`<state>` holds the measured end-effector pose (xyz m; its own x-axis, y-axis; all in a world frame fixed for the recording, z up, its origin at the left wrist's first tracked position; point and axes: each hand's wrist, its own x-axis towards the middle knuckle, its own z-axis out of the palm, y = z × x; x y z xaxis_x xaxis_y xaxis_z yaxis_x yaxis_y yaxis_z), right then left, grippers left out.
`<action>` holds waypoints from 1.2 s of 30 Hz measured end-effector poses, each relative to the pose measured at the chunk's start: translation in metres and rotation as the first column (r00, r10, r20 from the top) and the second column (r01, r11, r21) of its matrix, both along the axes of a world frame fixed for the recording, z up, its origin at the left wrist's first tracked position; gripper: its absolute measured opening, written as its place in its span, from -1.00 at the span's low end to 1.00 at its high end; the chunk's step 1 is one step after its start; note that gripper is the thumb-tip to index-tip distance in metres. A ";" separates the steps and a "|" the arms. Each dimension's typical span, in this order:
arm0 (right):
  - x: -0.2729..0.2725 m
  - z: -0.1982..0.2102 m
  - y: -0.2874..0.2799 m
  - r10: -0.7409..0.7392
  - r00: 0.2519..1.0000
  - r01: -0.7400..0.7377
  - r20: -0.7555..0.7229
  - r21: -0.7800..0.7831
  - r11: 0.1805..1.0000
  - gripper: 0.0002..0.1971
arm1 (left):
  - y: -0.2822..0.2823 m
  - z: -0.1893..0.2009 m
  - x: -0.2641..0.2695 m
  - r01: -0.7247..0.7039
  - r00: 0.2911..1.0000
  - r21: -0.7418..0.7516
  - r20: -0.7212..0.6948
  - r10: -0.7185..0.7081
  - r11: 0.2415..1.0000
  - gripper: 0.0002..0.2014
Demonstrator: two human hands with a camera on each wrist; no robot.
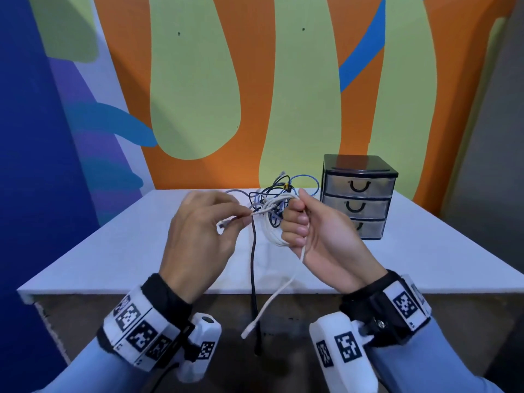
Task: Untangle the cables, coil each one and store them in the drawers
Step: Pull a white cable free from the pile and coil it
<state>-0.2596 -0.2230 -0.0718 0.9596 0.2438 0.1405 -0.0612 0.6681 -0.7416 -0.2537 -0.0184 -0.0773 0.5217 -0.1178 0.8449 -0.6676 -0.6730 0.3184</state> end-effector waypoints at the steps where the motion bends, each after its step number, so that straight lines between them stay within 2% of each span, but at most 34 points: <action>1: 0.000 -0.002 0.006 0.018 1.000 -0.018 -0.004 0.041 0.999 -0.64 | -0.003 -0.002 0.002 -0.014 1.000 0.009 0.013 0.014 1.000 -0.93; 3: 0.000 -0.005 0.016 -0.003 1.000 0.003 -0.003 0.097 0.995 -0.64 | -0.011 -0.006 0.003 0.015 0.998 -0.077 -0.064 -0.020 0.997 -0.92; 5: 0.000 -0.008 0.025 -0.099 0.995 0.097 0.009 0.103 0.990 -0.64 | -0.017 -0.006 0.002 0.069 0.961 -0.257 -0.243 -0.134 0.964 -0.87; 6: 0.001 -0.008 0.029 -0.165 0.986 0.162 0.027 0.086 0.983 -0.64 | -0.019 -0.005 0.000 0.101 0.916 -0.374 -0.327 -0.233 0.922 -0.82; 8: 0.003 -0.012 0.034 -0.306 0.949 0.307 0.080 0.006 0.952 -0.64 | -0.024 -0.003 -0.008 0.150 0.788 -0.622 -0.395 -0.473 0.769 -0.76; 9: 0.005 -0.014 0.037 -0.368 0.923 0.376 0.112 -0.051 0.925 -0.64 | -0.026 -0.001 -0.011 0.166 0.727 -0.698 -0.391 -0.565 0.696 -0.77; 10: 0.007 -0.016 0.040 -0.416 0.898 0.432 0.144 -0.107 0.895 -0.63 | -0.027 0.000 -0.015 0.176 0.699 -0.726 -0.383 -0.604 0.664 -0.75; 12: 0.010 -0.020 0.045 -0.465 0.862 0.501 0.202 -0.191 0.844 -0.61 | -0.030 -0.001 -0.018 0.176 0.707 -0.738 -0.365 -0.606 0.651 -0.67; 14: 0.011 -0.021 0.047 -0.478 0.846 0.529 0.236 -0.262 0.807 -0.59 | -0.029 -0.001 -0.017 0.140 0.731 -0.768 -0.345 -0.588 0.625 -0.69; 16: 0.013 -0.022 0.045 -0.474 0.845 0.533 0.247 -0.325 0.781 -0.57 | -0.026 0.001 -0.013 0.102 0.712 -0.804 -0.353 -0.607 0.586 -0.70; 17: 0.015 -0.023 0.042 -0.466 0.850 0.526 0.247 -0.347 0.777 -0.56 | -0.025 0.003 -0.012 0.085 0.680 -0.821 -0.366 -0.635 0.564 -0.69; 19: 0.019 -0.025 0.038 -0.426 0.872 0.488 0.240 -0.370 0.790 -0.56 | -0.023 0.005 -0.009 0.060 0.571 -0.888 -0.345 -0.745 0.457 -0.66; 22: 0.024 -0.026 0.032 -0.365 0.908 0.417 0.204 -0.387 0.822 -0.57 | -0.023 0.007 -0.008 0.010 0.386 -0.983 -0.166 -0.908 0.183 -0.66; 24: 0.025 -0.026 0.028 -0.300 0.938 0.345 0.172 -0.420 0.839 -0.61 | -0.023 0.005 -0.006 0.009 0.342 -0.995 -0.089 -0.936 0.098 -0.64; 29: 0.026 -0.022 0.023 -0.202 0.972 0.233 0.122 -0.361 0.903 -0.63 | -0.027 0.003 -0.005 0.036 0.315 -0.999 0.036 -0.949 -0.026 -0.68; 31: 0.030 -0.011 0.020 -0.155 0.983 0.175 0.103 -0.240 0.955 -0.62 | -0.028 0.006 -0.001 0.054 0.314 -0.998 0.031 -0.949 -0.015 -0.70; 32: 0.035 -0.005 0.019 -0.125 0.988 0.140 0.093 -0.176 0.974 -0.61 | -0.028 0.007 0.004 0.076 0.340 -0.997 0.010 -0.940 0.017 -0.69; 33: 0.041 0.001 0.019 -0.102 0.991 0.113 0.084 -0.136 0.984 -0.60 | -0.028 0.009 0.011 0.111 0.400 -0.990 -0.036 -0.916 0.087 -0.68; 34: 0.047 0.005 0.019 -0.094 0.993 0.102 0.076 -0.121 0.987 -0.59 | -0.028 0.012 0.020 0.146 0.493 -0.968 -0.106 -0.863 0.202 -0.67; 36: 0.063 0.012 0.023 -0.103 0.992 0.109 0.068 -0.084 0.991 -0.60 | -0.029 0.019 0.037 0.186 0.675 -0.858 -0.242 -0.697 0.478 -0.65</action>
